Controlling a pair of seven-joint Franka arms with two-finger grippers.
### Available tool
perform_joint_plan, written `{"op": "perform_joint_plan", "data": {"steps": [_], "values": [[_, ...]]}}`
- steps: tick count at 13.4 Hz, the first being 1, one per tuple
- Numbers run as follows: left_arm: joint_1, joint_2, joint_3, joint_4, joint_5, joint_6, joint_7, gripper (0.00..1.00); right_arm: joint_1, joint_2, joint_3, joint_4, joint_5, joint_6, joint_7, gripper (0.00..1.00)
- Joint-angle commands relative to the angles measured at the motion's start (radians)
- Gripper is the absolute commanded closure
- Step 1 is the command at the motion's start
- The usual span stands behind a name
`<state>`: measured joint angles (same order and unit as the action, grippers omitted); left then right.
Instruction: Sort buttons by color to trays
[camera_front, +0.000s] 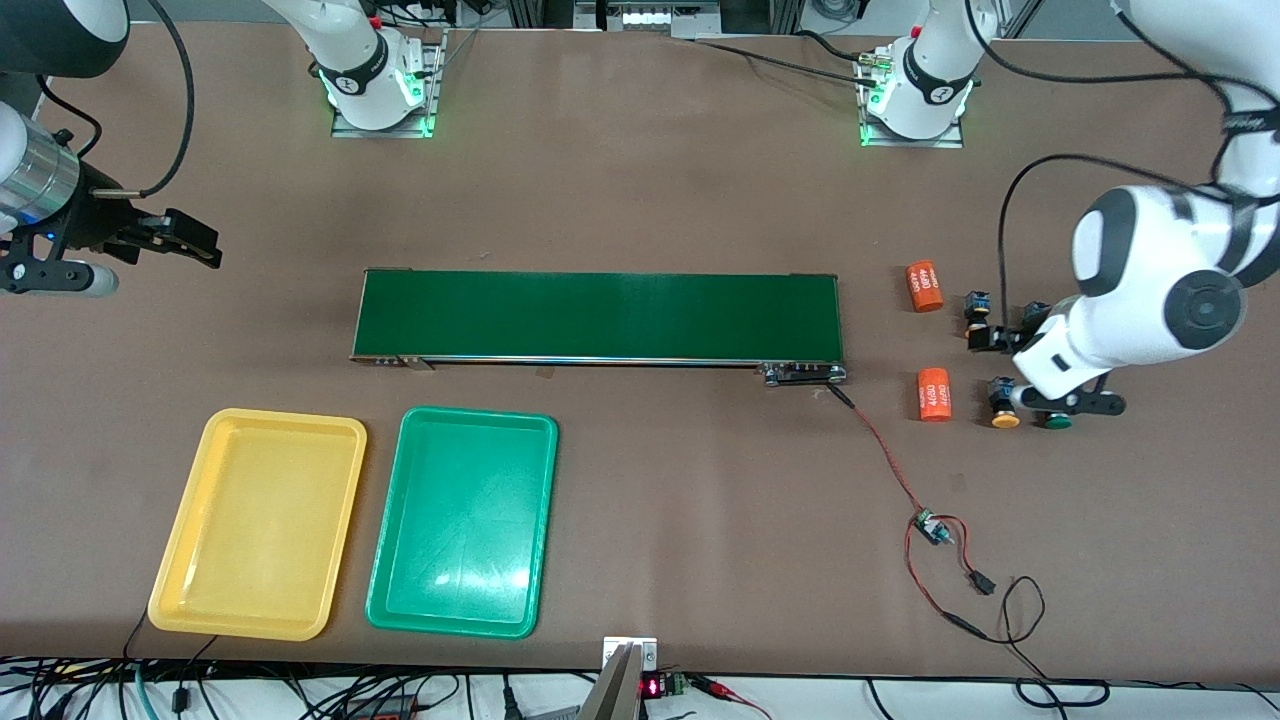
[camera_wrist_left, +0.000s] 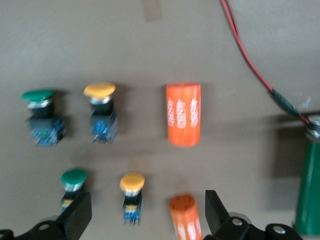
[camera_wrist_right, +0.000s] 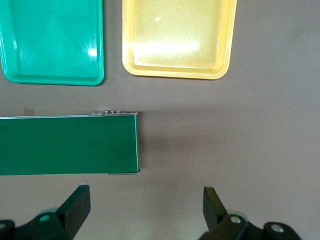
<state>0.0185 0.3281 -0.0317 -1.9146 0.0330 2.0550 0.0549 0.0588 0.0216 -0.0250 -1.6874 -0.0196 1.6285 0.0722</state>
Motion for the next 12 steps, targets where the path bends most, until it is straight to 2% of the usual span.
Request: {"op": "perform_joint_plan", "data": {"steps": [1,4,8,9,10,12], "values": [[0.0,0.034,-0.025,-0.101,0.016,0.24,0.022,0.0,0.003,-0.002,-0.001,-0.001,0.004,0.005,0.006,0.0],[-0.011,0.058,-0.028,-0.167,0.018,0.404,0.023,0.05,0.001,-0.002,-0.001,-0.001,0.006,0.007,0.008,0.0],[-0.011,0.143,-0.028,-0.259,0.019,0.687,0.022,0.05,0.003,-0.002,-0.001,-0.001,0.006,0.007,0.006,0.0],[-0.011,0.153,-0.028,-0.27,0.019,0.724,0.022,0.07,0.001,-0.002,-0.001,-0.001,0.006,0.007,0.006,0.0],[-0.011,0.152,-0.028,-0.27,0.019,0.728,0.022,0.19,0.001,-0.002,-0.001,-0.001,0.006,0.007,0.006,0.0],[-0.011,0.149,-0.028,-0.265,0.019,0.723,0.019,0.49,0.001,-0.002,-0.001,-0.001,0.006,0.005,0.006,0.0]]}}
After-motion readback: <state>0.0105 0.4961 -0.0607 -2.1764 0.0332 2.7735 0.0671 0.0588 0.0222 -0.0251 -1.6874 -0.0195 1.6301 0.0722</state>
